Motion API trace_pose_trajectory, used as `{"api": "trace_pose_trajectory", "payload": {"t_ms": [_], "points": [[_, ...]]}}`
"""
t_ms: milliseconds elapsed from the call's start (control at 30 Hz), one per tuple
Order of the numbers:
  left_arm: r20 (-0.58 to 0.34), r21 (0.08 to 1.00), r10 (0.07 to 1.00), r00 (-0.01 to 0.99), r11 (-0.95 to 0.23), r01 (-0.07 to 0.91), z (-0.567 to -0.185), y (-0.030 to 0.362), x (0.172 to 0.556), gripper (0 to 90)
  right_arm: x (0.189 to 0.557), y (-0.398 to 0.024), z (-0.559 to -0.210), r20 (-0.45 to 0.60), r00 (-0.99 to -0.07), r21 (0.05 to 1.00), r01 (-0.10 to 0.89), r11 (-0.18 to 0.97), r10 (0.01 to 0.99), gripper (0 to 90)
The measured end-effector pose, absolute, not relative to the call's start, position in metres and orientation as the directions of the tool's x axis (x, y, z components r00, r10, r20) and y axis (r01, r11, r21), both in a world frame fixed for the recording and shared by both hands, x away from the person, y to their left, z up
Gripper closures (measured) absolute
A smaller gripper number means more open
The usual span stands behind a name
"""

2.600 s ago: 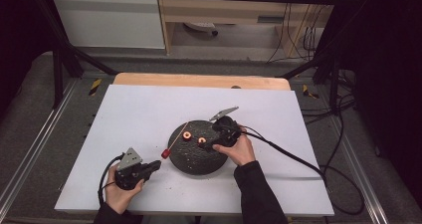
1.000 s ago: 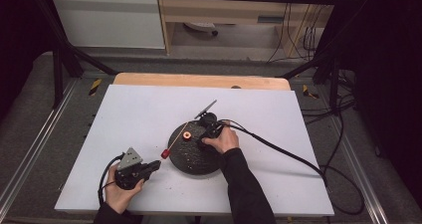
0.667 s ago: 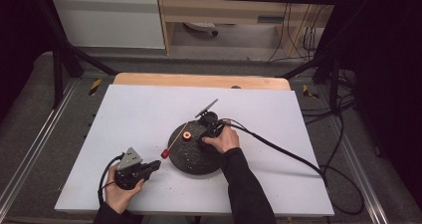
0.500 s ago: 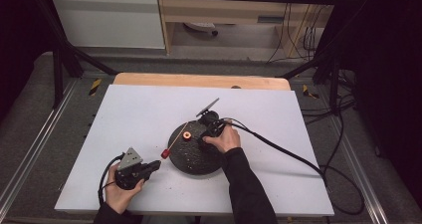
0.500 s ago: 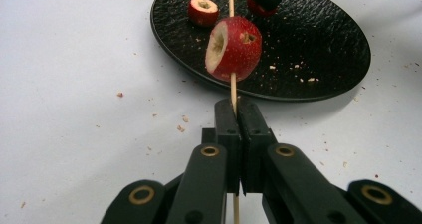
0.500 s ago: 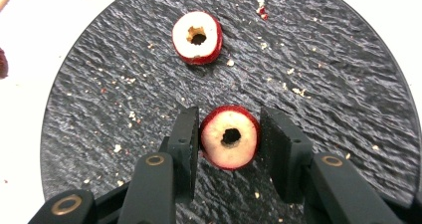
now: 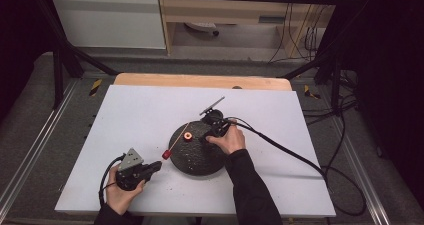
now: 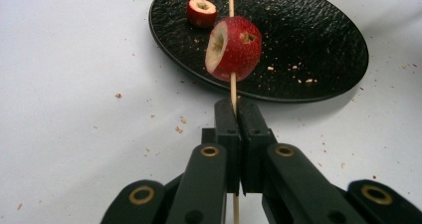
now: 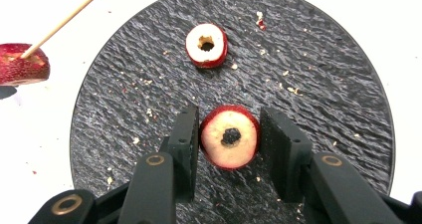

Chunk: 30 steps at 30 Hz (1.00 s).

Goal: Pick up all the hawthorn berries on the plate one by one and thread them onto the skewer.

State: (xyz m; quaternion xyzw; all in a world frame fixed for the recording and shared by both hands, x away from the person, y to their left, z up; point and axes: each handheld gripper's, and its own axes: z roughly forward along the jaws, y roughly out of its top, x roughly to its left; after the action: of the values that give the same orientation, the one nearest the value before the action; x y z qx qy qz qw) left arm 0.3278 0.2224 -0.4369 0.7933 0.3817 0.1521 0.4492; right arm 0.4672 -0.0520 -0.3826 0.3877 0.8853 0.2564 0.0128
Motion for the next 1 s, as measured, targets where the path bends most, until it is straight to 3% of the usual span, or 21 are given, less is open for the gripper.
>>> {"api": "trace_pose_trajectory", "payload": {"t_ms": [400, 1000], "points": [[-0.105, 0.833, 0.739, 0.665, -0.300, 0.465, -0.436, 0.222, 0.327, 88.3, 0.457, -0.055, -0.374, 0.182, -0.709, 0.519, 0.658, 0.546, 0.682, 61.5], [-0.109, 0.841, 0.739, 0.665, -0.288, 0.458, -0.433, 0.220, 0.325, 88.3, 0.438, -0.078, -0.359, 0.252, -0.700, 0.666, 0.627, 0.405, 0.668, 61.6]]}}
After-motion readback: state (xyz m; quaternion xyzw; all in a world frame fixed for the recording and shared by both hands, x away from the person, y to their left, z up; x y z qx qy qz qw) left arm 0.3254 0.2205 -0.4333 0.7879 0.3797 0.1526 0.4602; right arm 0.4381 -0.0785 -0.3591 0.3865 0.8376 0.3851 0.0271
